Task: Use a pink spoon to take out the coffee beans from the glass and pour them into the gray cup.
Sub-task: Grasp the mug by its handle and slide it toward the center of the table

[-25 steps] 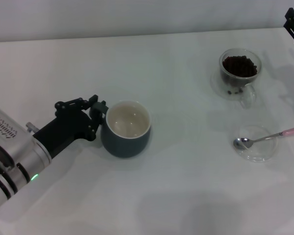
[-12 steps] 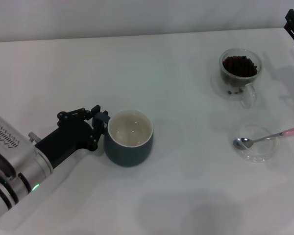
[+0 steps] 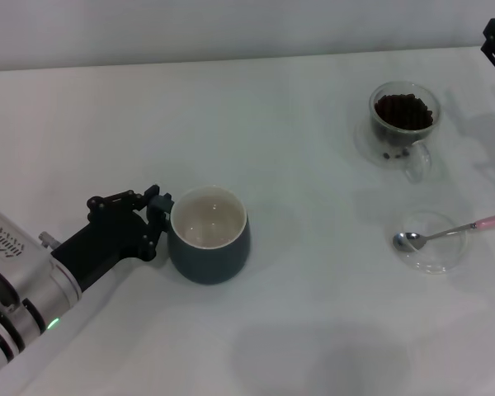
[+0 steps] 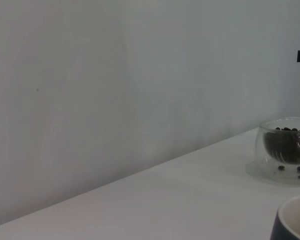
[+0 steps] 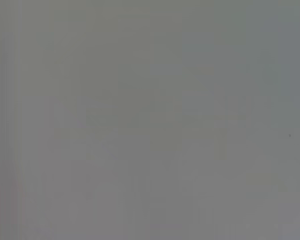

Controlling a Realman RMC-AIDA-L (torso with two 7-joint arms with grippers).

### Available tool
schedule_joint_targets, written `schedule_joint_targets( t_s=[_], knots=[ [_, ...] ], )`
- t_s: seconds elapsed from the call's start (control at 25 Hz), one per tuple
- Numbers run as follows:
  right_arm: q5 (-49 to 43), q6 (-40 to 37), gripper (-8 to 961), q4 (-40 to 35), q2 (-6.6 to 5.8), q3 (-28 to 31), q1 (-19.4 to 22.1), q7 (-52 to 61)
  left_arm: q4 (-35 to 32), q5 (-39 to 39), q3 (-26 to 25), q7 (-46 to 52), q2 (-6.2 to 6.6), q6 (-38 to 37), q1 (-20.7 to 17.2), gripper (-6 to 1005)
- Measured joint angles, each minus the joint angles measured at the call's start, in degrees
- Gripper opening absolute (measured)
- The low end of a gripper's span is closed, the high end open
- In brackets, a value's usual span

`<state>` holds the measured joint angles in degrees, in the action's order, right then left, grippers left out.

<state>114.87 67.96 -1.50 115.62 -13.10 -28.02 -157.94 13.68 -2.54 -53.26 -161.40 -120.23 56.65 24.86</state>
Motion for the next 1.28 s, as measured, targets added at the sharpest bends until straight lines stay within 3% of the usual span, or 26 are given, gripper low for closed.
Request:
schedule_joint_targets(
  t_s=[0.52, 1.28],
  knots=[
    [0.01, 0.14, 873, 0.0, -0.05, 0.0, -0.11, 0.0, 0.0, -0.02, 0.0, 0.02, 0.09, -0.05, -0.36, 216],
    [0.01, 1.12, 873, 1.36, 0.14, 0.0, 0.35, 0.0, 0.05, -0.11, -0.43, 0.04, 0.18, -0.01, -2.35, 221]
  ],
)
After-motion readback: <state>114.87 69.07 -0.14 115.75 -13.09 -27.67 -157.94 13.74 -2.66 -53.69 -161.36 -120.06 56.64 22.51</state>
